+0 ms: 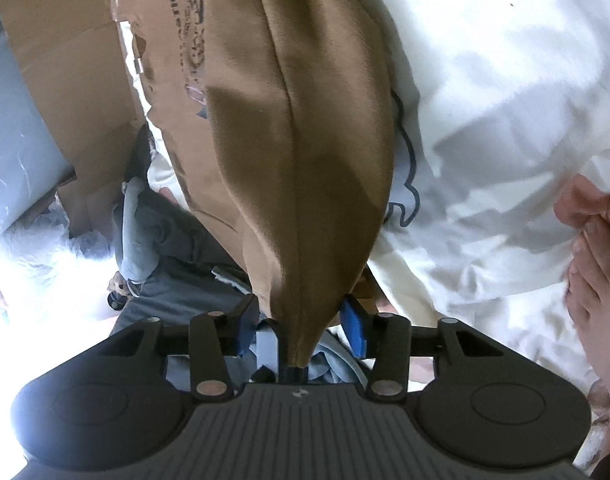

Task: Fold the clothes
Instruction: 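Lift the pinched shirt fabric high with the right tool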

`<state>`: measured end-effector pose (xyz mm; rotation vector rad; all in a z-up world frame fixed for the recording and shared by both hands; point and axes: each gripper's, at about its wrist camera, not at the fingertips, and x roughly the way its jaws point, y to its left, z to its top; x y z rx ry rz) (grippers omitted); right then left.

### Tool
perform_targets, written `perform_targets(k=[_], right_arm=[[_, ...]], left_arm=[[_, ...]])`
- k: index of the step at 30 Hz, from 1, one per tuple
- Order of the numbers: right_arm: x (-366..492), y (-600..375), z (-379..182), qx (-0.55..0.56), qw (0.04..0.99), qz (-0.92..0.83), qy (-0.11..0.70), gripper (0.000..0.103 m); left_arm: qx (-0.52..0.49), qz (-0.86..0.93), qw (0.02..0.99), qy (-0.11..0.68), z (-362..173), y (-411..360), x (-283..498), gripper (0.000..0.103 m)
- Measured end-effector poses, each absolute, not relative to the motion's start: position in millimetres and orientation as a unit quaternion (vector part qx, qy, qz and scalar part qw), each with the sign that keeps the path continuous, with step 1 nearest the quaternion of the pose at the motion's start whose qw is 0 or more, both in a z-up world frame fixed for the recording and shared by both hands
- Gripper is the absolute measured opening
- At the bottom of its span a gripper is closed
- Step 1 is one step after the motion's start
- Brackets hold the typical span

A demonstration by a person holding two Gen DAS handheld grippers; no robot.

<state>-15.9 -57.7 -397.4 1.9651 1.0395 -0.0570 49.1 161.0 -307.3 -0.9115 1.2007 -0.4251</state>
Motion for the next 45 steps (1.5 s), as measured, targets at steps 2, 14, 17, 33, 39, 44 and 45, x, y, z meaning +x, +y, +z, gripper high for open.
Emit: perform_targets(k=[2, 14, 17, 33, 39, 44, 45], right_arm=[[-14, -58, -398, 0.788, 0.450, -0.021, 0.420, 0.024], [-9, -62, -392, 0.743, 0.498, -0.001, 0.447, 0.001], [-4, -69, -383, 0.711, 0.529, 0.003, 0.463, 0.001], [17, -102, -358, 0.548, 0.623, 0.035, 0.557, 0.001], [15, -116, -341, 0.484, 0.647, 0.043, 0.588, 0.001], [5, -128, -324, 0.426, 0.663, 0.049, 0.614, 0.001], [1, -132, -321, 0.421, 0.664, 0.049, 0.616, 0.001]], left_arm=[[-0.411, -0.191, 0.706, 0.543, -309, 163, 48, 0.003], [-0.388, -0.189, 0.716, 0.549, -298, 180, 42, 0.018], [-0.373, -0.177, 0.724, 0.553, -297, 185, 42, 0.024], [-0.310, -0.135, 0.752, 0.566, -294, 196, 41, 0.029], [-0.303, -0.130, 0.754, 0.568, -294, 199, 41, 0.032], [-0.286, -0.123, 0.758, 0.573, -295, 200, 38, 0.035], [-0.283, -0.121, 0.759, 0.574, -296, 200, 38, 0.035]])
